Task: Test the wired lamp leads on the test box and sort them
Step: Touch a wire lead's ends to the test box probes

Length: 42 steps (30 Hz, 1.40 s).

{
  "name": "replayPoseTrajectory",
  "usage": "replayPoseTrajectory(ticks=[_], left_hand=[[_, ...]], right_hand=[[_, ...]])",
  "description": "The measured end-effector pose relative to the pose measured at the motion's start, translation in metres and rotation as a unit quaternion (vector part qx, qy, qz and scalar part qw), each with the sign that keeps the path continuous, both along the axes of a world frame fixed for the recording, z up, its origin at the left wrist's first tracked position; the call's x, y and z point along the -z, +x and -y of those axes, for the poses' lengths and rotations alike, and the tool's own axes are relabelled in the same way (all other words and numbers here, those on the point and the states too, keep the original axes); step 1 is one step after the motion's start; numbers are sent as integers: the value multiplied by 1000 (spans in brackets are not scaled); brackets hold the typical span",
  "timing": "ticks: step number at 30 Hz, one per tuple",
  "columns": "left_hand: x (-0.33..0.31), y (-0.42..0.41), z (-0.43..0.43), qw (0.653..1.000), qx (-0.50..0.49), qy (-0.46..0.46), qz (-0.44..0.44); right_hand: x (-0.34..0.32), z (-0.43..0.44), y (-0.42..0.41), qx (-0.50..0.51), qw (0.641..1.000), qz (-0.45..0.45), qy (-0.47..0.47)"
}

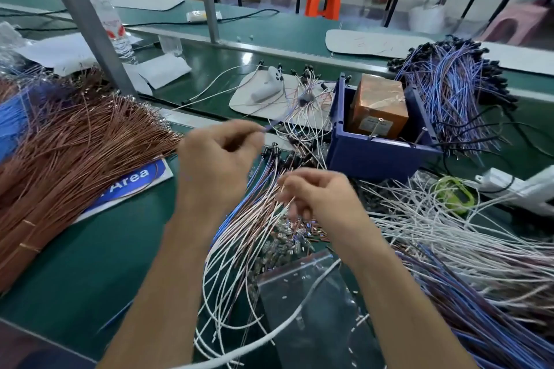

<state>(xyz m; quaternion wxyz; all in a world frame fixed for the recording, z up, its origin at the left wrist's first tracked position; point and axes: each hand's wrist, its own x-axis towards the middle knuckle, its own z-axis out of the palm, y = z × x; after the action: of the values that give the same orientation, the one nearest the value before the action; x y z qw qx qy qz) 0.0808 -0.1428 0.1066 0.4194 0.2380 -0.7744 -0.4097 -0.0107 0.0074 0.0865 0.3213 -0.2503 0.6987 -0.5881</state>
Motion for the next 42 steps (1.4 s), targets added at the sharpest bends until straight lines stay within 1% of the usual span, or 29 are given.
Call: replayPoseTrajectory(ticks=[2,4,6,7,9,10,12,14,17,18,19,20,21,22,23,24,25,27,28,29,30,32,34,36,40,42], left_hand=[[4,-11,-21,995,84,48,29],[8,-21,-38,980,173,77,64],[13,-27,-45,958,242,122,95],[15,-28,-44,947,261,152,113],[19,-26,-39,927,282,195,154],[22,-24,-35,921,287,203,171],[25,-19,-27,918,280,195,204],[24,-18,-23,920,260,167,243],[22,-21,-25,924,200,88,313],[22,-22,-25,923,172,54,341],[22,-22,-25,920,136,18,368],[21,-23,-26,916,102,-14,388],[20,-23,-29,916,83,-26,391],[20,-25,-32,921,84,-20,380],[22,-29,-37,927,105,0,360],[23,-33,-44,931,142,24,336],[23,-37,-53,931,184,42,312],[23,-44,-71,928,246,49,276],[23,-47,-78,927,262,40,264],[24,-50,-82,928,271,34,252],[24,-51,-84,931,274,40,239],[24,-52,-84,932,281,83,212],[25,-51,-82,927,292,115,205],[27,-49,-80,915,318,146,202],[32,-48,-77,881,367,252,157],[33,-48,-75,863,384,291,151]], right_hand=[[-13,-1,-2,26,994,44,-96],[-21,-3,-5,80,976,94,-179],[-26,-13,-12,160,940,166,-250],[-28,-21,-18,195,918,204,-277],[-31,-41,-34,243,883,260,-305],[-32,-52,-41,254,878,270,-304],[-28,-75,-55,265,877,271,-296],[-23,-94,-63,269,887,252,-279],[-18,-113,-65,286,921,158,-213],[-17,-118,-64,300,934,107,-165],[-16,-121,-64,315,944,34,-93],[-16,-124,-64,320,946,-61,6],[-17,-127,-64,308,929,-163,122],[-18,-128,-62,283,899,-243,228],[-20,-126,-58,255,872,-294,296],[-20,-122,-53,231,861,-322,320],[-21,-118,-48,206,870,-325,310],[-19,-107,-39,143,922,-273,234],[-17,-102,-35,107,942,-248,200],[-15,-98,-33,77,950,-239,187],[-13,-96,-33,62,951,-238,190],[-10,-99,-35,64,954,-218,194],[-6,-104,-36,62,972,-154,168],[-3,-106,-36,64,984,-100,134],[3,-111,-35,87,990,-67,87],[6,-114,-34,95,991,-59,77]])
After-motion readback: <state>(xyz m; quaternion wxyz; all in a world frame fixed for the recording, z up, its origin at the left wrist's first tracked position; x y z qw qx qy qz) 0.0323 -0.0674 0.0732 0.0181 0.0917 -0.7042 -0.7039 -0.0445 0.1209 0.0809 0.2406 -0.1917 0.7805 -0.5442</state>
